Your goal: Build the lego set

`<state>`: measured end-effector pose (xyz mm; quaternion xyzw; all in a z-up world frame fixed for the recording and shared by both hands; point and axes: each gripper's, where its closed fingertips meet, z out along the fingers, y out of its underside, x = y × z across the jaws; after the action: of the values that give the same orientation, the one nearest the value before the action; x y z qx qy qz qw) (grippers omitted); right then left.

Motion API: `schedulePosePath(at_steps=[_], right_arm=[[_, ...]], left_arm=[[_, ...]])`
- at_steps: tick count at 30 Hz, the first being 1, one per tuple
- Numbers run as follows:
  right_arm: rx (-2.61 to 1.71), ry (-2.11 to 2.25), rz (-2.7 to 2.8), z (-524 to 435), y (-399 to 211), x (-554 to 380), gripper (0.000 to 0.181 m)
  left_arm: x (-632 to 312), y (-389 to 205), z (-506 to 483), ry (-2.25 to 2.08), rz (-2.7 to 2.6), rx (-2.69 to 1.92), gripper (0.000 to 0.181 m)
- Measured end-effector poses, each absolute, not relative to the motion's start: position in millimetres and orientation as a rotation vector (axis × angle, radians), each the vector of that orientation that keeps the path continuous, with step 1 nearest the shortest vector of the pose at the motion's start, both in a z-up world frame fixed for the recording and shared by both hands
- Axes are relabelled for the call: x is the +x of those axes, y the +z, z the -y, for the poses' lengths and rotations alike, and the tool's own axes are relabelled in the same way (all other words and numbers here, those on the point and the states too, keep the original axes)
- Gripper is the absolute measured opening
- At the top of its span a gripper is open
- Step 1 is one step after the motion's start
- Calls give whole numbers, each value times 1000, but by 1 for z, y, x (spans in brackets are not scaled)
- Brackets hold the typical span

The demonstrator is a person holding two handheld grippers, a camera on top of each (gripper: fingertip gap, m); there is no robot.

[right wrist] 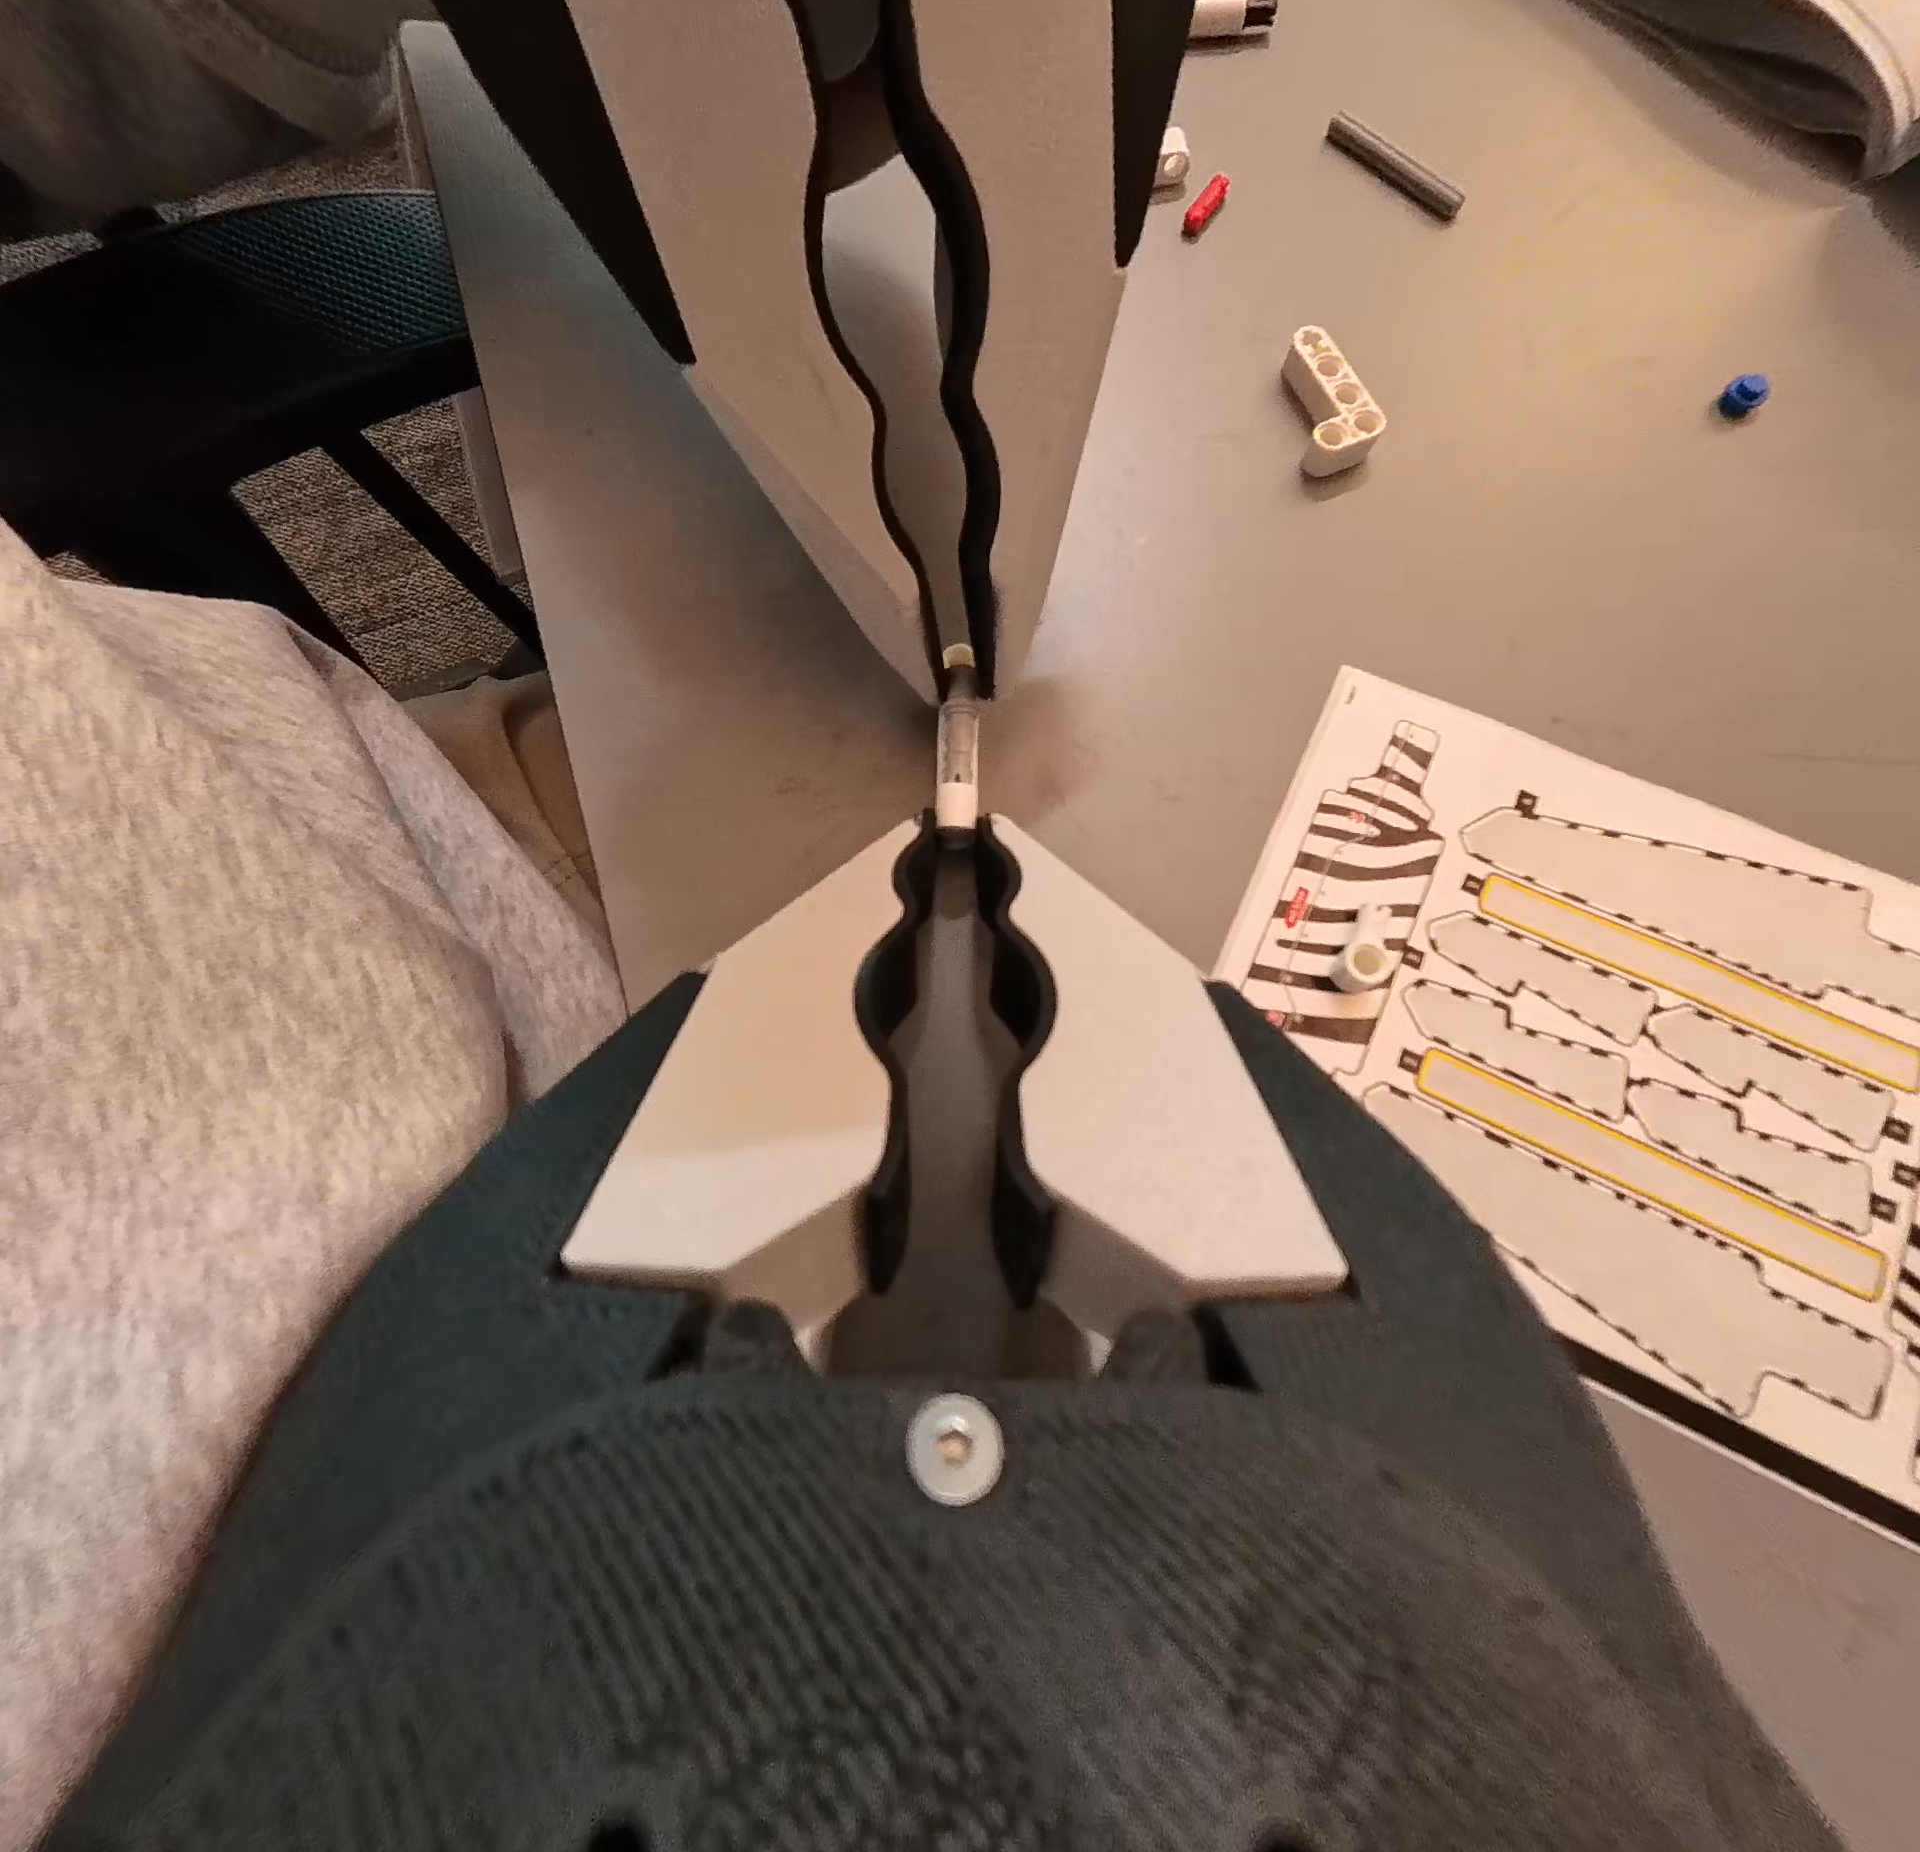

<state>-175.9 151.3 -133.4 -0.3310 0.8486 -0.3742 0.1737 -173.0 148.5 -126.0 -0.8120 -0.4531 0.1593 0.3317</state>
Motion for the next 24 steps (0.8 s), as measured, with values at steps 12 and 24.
schedulePosePath(at_steps=[12, 24], right_arm=[[-969, -1057, -2391, -152, -133, -176, 6], [-974, -1058, -2390, -152, -133, -175, 6]], left_arm=[[-173, -126, -149, 380, 1214, -1991, 3], [-172, -125, -150, 432, 1235, -2087, 3]])
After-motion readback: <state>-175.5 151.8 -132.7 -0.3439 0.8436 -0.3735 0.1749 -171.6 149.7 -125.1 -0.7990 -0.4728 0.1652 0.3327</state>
